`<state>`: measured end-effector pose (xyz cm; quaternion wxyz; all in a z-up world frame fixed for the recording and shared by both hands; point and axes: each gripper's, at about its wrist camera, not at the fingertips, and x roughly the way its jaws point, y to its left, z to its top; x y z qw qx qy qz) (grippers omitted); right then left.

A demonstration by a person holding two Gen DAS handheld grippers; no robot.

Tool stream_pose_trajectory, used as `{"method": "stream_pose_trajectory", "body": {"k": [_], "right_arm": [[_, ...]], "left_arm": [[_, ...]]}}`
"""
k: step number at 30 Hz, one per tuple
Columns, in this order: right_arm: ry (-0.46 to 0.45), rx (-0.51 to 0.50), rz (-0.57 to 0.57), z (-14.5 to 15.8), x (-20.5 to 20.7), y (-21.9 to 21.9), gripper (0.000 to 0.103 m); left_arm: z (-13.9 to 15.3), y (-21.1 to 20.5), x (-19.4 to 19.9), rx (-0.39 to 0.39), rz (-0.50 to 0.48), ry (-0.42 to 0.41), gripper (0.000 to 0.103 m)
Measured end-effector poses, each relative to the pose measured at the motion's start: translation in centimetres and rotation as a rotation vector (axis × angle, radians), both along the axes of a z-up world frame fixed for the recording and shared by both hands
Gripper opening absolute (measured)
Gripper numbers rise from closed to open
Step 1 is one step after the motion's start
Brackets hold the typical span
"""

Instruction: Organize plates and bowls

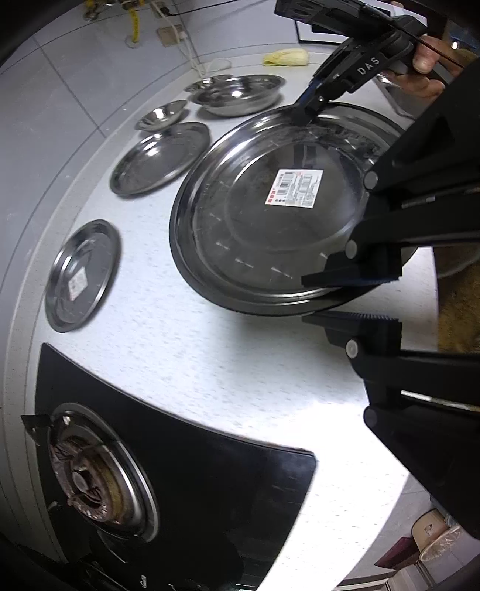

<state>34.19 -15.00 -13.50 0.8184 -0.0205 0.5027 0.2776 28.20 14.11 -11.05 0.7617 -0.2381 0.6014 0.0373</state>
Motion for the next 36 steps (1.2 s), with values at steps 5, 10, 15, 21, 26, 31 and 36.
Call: {"method": "stream_pose_trajectory", "body": {"k": [5, 10, 15, 21, 26, 31, 36], "right_arm": [[0.047, -0.002, -0.001, -1.4, -1.8, -0.5, 0.016], [0.065, 0.000, -0.022, -2.7, -2.9, -1.0, 0.015], [0.084, -0.013, -0.036, -4.0, -3.3, -1.4, 0.014], [0.096, -0.018, -0.050, -4.8, -3.7, -1.9, 0.012], [0.088, -0.030, -0.054, -5.2, -3.9, -1.9, 0.011], [0.106, -0.039, -0.057, -6.4, -4.1, -1.6, 0.011], [0.104, -0.029, -0.055, -6.6, -4.3, -1.9, 0.011]], "left_arm": [[-1.2, -0.2, -1.6, -0.011, -0.035, 0.028, 0.011], [-2.9, -0.5, -2.7, -0.033, -0.060, 0.050, 0.012], [-3.6, -1.2, -3.4, -0.009, -0.096, 0.050, 0.012], [-4.7, -1.8, -4.1, -0.004, -0.119, 0.069, 0.012], [-5.4, -2.1, -4.3, 0.002, -0.118, 0.078, 0.011], [-5.3, -2.3, -4.5, 0.019, -0.117, 0.064, 0.011], [-5.2, -2.8, -4.6, 0.041, -0.125, 0.053, 0.011]]}}
